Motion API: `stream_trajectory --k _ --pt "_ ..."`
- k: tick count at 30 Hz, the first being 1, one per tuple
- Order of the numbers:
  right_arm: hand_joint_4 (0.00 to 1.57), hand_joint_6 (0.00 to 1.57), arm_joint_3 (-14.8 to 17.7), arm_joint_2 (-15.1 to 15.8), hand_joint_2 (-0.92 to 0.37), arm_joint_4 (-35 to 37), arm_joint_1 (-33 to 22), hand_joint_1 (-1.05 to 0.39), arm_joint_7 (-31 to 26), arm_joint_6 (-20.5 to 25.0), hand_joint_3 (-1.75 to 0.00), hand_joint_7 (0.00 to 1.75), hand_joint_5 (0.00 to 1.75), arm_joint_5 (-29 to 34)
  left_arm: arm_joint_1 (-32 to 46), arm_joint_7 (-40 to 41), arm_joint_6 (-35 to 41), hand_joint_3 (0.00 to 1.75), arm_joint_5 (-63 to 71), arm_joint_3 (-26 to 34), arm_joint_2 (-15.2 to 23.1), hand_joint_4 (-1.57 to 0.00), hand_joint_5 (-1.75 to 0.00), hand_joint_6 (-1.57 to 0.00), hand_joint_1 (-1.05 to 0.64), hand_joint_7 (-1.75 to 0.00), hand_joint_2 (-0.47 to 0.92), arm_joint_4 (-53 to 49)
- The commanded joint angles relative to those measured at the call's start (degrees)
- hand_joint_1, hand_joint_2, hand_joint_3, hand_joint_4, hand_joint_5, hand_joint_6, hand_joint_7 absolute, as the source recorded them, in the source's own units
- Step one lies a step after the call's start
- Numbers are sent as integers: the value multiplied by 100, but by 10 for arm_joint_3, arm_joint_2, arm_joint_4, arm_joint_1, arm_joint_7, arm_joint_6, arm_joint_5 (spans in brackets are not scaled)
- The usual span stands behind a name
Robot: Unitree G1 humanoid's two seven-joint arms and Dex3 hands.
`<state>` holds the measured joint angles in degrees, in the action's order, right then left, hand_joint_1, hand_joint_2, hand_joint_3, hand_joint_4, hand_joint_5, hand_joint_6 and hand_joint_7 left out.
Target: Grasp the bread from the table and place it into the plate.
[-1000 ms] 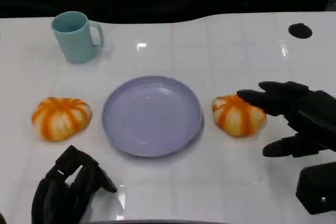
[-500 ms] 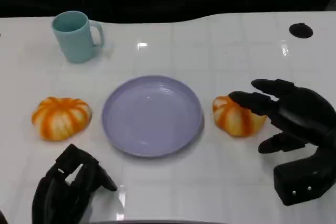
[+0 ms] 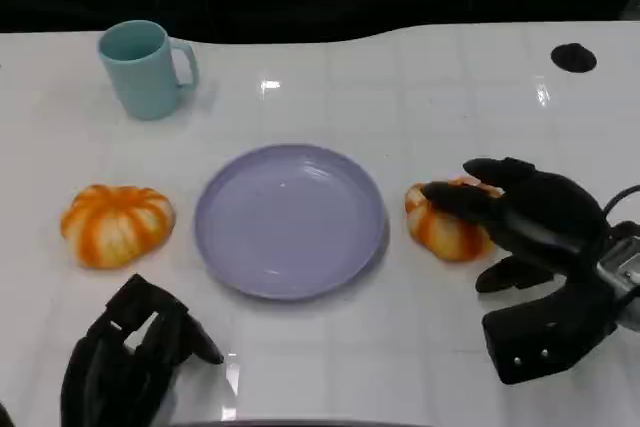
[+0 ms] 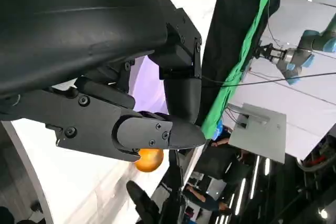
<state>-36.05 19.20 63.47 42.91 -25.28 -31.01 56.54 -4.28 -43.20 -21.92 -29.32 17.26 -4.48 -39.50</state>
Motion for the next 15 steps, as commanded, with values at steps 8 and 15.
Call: stream_trajectory --k 8,15 --pt "29 32 -26 -29 -90 63 30 -47 -14 29 -1 5 21 -14 9 0 -1 26 2 1 6 -63 -175 -50 -57 -153 92 12" --pt "34 64 -26 -37 -92 79 27 -30 -45 23 -4 16 99 -29 12 6 6 25 1 0 4 -64 -175 -51 -57 -152 92 20"
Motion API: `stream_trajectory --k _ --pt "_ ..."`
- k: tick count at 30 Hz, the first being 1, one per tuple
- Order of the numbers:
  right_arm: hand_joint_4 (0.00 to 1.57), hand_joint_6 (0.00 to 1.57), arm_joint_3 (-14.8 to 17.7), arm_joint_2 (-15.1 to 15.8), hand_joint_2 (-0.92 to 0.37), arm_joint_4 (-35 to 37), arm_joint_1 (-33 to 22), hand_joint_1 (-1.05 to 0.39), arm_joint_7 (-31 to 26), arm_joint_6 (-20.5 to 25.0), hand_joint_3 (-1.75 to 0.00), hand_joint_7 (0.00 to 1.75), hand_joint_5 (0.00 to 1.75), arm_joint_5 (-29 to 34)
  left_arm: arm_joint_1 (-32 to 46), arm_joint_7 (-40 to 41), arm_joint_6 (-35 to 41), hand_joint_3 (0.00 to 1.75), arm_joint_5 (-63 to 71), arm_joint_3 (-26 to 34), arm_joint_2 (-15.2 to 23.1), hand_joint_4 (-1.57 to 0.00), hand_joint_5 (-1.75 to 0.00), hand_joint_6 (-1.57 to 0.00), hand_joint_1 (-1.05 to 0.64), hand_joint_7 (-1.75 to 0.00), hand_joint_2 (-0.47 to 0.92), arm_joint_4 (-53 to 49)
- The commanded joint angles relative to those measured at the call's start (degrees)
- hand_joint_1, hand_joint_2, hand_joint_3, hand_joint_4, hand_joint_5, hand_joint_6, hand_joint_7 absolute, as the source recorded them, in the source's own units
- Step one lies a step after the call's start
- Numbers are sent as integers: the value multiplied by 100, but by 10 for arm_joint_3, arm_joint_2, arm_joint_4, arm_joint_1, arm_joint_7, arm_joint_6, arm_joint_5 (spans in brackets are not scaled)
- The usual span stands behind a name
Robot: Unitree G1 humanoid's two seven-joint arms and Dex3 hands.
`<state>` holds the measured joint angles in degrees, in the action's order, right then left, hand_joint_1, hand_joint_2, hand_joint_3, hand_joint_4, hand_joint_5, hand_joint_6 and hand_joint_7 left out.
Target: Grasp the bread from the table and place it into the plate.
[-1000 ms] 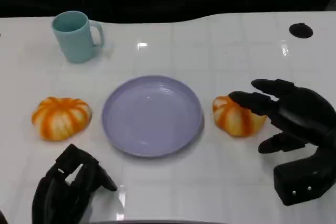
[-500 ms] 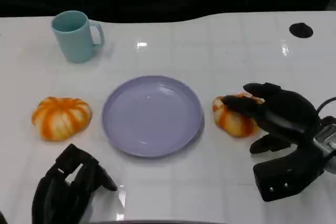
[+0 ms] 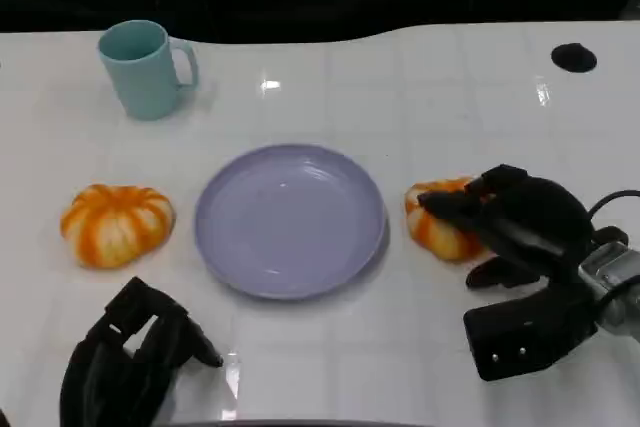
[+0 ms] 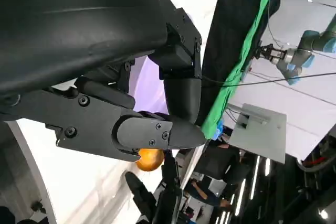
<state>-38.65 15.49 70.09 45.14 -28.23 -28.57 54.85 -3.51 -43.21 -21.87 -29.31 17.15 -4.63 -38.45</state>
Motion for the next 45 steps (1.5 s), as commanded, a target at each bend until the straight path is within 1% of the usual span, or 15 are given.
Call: stream_trajectory --k 1,2,6,8,9,10,11,12,15,16,21,30,35,38,45 --pt "35 65 1 -1 -92 16 3 -29 -24 -3 -5 18 102 -15 4 6 8 25 0 1 6 -64 -175 -51 -57 -152 92 10" --pt "47 74 1 -1 -92 19 1 -26 -31 -5 -6 23 112 -17 5 6 9 24 0 1 5 -64 -175 -51 -57 -153 92 11" --pt "69 92 1 -3 -91 29 -10 -21 -100 -30 -7 38 132 -23 7 11 5 25 7 -1 6 -64 -175 -51 -58 -153 92 15" --pt "71 88 -2 -4 -91 36 -12 -21 -123 -38 -4 58 146 -22 7 9 4 25 6 -1 6 -64 -175 -50 -58 -153 92 15" --pt "74 87 -3 -5 -92 40 -13 -21 -127 -39 -9 73 163 -22 7 7 3 26 5 -1 6 -63 -175 -50 -57 -153 92 14" --pt "74 85 -3 -5 -92 44 -13 -21 -130 -42 -11 80 168 -23 7 6 2 26 5 -1 6 -63 -175 -50 -57 -153 92 14" --pt "79 86 -3 -6 -90 46 -14 -19 -131 -42 -28 93 171 -23 8 6 1 26 5 -1 6 -63 -175 -50 -57 -153 92 14" --pt "85 81 -3 -6 -79 48 -14 -17 -133 -42 -58 121 173 -24 8 6 1 27 5 -1 6 -63 -175 -49 -57 -153 92 14" --pt "94 71 -1 -8 -62 50 -17 -16 -136 -40 -94 166 174 -29 11 10 0 26 7 -1 5 -63 -175 -50 -58 -152 92 17" --pt "95 70 0 -8 -61 50 -17 -16 -139 -38 -98 170 175 -29 12 10 0 26 6 -1 4 -63 -175 -50 -58 -152 92 18" --pt "97 67 12 -9 -60 47 -19 -21 -150 -46 -111 175 175 -47 13 11 7 25 3 -1 2 -63 -175 -51 -57 -153 92 22" --pt "90 61 39 -12 -70 24 3 -35 -163 -79 -104 175 175 -81 12 10 14 24 -2 0 -3 -62 -175 -50 -56 -151 92 22" --pt "89 63 59 -21 -78 4 18 -34 -150 -108 -89 175 175 -105 8 9 6 25 3 0 -3 -63 -175 -50 -55 -152 92 16" --pt "87 63 68 -33 -76 -14 34 -32 -126 -111 -86 175 175 -116 6 7 4 25 3 0 -3 -62 -175 -50 -56 -152 92 13" --pt "87 64 63 -66 -65 -31 58 -27 -117 -106 -99 175 175 -106 5 9 -2 25 7 -1 -3 -63 -175 -51 -57 -152 92 9"
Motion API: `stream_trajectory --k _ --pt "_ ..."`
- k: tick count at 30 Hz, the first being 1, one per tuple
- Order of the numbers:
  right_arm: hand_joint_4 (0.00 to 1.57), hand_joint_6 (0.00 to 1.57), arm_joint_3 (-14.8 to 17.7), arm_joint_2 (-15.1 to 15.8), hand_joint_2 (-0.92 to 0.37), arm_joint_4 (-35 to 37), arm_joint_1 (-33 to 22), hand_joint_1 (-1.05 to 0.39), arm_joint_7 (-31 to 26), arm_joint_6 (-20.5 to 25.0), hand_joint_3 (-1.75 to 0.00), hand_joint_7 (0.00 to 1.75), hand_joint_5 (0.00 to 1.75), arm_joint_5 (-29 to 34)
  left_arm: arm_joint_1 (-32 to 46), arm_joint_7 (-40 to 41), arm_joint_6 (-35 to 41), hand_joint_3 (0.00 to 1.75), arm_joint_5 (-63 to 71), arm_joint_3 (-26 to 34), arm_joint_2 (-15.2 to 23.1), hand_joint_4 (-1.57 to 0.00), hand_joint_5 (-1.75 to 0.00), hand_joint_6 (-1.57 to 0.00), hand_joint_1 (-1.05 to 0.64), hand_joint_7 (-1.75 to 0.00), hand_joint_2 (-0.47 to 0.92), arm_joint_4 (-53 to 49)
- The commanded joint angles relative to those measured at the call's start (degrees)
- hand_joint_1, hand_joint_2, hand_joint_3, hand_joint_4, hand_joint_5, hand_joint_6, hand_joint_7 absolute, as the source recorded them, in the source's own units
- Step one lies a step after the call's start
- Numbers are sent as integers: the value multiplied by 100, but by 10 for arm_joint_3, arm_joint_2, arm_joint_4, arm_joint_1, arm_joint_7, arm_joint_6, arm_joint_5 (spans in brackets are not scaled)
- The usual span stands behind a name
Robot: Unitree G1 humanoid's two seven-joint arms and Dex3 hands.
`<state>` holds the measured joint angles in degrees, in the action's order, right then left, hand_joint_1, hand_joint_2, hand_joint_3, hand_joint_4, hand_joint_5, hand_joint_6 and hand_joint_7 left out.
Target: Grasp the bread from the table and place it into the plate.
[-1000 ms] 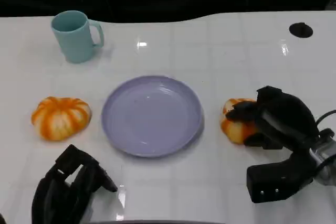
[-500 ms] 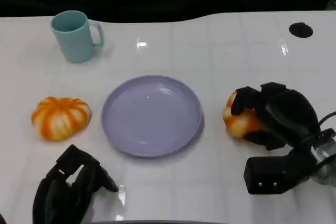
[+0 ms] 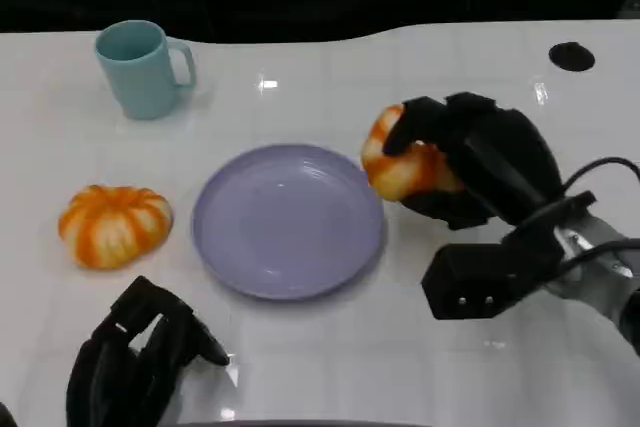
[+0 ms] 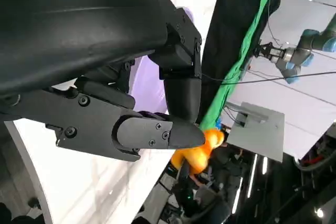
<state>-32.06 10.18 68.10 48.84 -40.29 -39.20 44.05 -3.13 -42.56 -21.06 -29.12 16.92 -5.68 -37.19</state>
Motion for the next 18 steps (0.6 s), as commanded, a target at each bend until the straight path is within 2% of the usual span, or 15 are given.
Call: stream_trajectory --k 1,4,8,15,18 --pt "87 65 -5 -16 -64 -13 23 -27 5 2 -100 175 175 4 1 1 -12 26 5 2 8 -63 -175 -50 -57 -152 92 -5" --pt "88 66 -5 -18 -62 -14 24 -27 6 4 -101 175 175 7 0 -1 -14 27 5 2 9 -63 -175 -50 -57 -152 92 -6" --pt "88 68 -16 -71 -58 -10 42 -25 39 5 -107 175 175 6 5 -4 -12 27 4 2 12 -62 -175 -49 -56 -152 92 -2" --pt "86 65 -36 -117 -55 6 56 -20 63 35 -102 175 175 17 12 5 -6 25 6 -1 12 -62 -175 -49 -57 -154 92 10" --pt "88 66 -45 -138 -50 19 62 -20 70 56 -108 175 175 20 13 5 -7 25 6 -1 13 -62 -175 -49 -57 -155 92 11"
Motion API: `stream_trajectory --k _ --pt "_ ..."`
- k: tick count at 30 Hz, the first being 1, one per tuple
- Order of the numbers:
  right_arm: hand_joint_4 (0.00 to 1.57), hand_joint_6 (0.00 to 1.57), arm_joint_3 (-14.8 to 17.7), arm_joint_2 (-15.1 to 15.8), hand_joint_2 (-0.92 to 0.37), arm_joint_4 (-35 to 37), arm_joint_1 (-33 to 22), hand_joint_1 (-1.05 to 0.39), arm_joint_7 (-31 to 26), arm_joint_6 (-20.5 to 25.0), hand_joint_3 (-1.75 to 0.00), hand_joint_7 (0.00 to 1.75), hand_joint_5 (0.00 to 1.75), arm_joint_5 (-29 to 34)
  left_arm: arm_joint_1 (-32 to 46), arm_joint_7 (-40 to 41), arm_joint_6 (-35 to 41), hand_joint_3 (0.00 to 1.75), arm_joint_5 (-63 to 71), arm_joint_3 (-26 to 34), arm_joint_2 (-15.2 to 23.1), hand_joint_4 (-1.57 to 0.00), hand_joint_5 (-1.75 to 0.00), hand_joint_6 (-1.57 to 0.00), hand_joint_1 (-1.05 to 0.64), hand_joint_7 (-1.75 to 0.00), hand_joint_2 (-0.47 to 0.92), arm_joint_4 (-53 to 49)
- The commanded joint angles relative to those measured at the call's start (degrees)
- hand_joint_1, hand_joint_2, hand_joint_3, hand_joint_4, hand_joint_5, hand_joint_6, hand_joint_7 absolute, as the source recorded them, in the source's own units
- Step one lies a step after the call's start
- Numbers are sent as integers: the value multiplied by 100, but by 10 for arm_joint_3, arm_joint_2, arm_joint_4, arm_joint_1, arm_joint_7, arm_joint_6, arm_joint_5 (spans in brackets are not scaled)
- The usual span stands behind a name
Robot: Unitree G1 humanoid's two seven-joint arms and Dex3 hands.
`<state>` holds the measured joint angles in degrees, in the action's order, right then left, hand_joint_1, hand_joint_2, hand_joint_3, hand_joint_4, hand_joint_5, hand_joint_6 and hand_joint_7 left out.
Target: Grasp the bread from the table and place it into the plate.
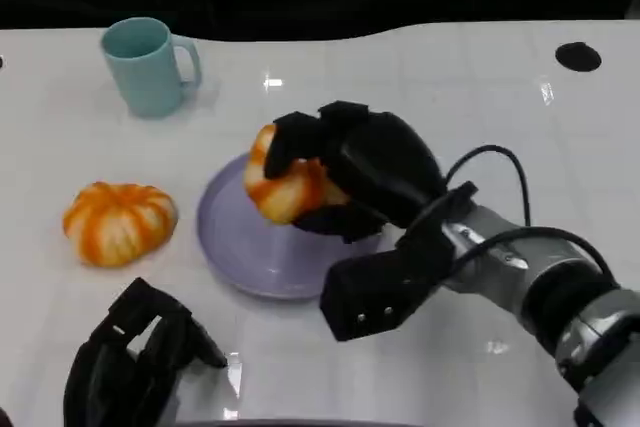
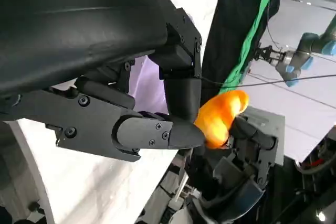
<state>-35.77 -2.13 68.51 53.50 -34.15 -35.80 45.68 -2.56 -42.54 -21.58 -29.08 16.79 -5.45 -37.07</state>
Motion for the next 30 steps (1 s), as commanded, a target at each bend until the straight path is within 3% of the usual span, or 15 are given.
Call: stream_trajectory --k 1,4,9,12,13,14,15,16,17,19,20,23,30 --pt "88 67 -10 -19 -48 19 16 -21 7 25 -114 175 175 5 8 4 -2 25 6 0 11 -62 -175 -49 -57 -155 92 10" --pt "89 66 -16 -34 -43 29 20 -22 -1 42 -121 175 175 12 7 -1 1 26 2 1 12 -62 -175 -48 -56 -155 92 8" --pt "89 65 -25 -50 -42 41 25 -18 -16 79 -120 175 175 19 9 6 -1 26 6 1 12 -62 -175 -48 -56 -156 92 10" --pt "90 65 -36 -53 -41 45 26 -16 -32 99 -112 175 175 28 8 5 -3 26 5 1 12 -63 -175 -49 -56 -155 92 9" --pt "89 66 -37 -53 -49 47 27 -19 -29 106 -99 160 175 29 8 4 -3 26 5 1 12 -63 -175 -49 -56 -155 92 8" --pt "80 74 -37 -54 -65 48 27 -25 -20 112 -65 114 166 29 8 3 -2 26 5 1 13 -63 -175 -49 -56 -156 92 8" --pt "78 80 -37 -54 -76 49 28 -28 -14 115 -43 88 153 28 8 2 -2 26 5 1 13 -63 -175 -49 -56 -156 92 7" --pt "77 86 -36 -54 -86 49 28 -30 -10 117 -25 67 143 28 7 1 -2 26 5 1 14 -63 -175 -49 -57 -156 92 7" --pt "77 88 -37 -54 -88 50 31 -31 13 126 -21 62 141 28 7 1 -4 26 6 1 13 -63 -175 -48 -57 -156 92 7" --pt "67 71 -40 -53 -91 50 35 -45 51 141 -19 17 54 29 6 1 -4 26 5 0 13 -63 -175 -49 -57 -156 92 7" --pt "64 67 -41 -53 -92 49 36 -48 62 145 -19 10 38 30 7 2 -4 26 5 0 13 -63 -175 -49 -57 -156 92 8" --pt "56 59 -47 -51 -92 43 36 -55 80 152 -23 1 20 32 8 7 -3 26 6 0 12 -64 -175 -49 -57 -157 92 10" --pt "38 45 -52 -48 -92 36 35 -65 115 161 -34 0 7 29 7 5 -1 25 2 1 11 -63 -175 -48 -57 -156 92 8"
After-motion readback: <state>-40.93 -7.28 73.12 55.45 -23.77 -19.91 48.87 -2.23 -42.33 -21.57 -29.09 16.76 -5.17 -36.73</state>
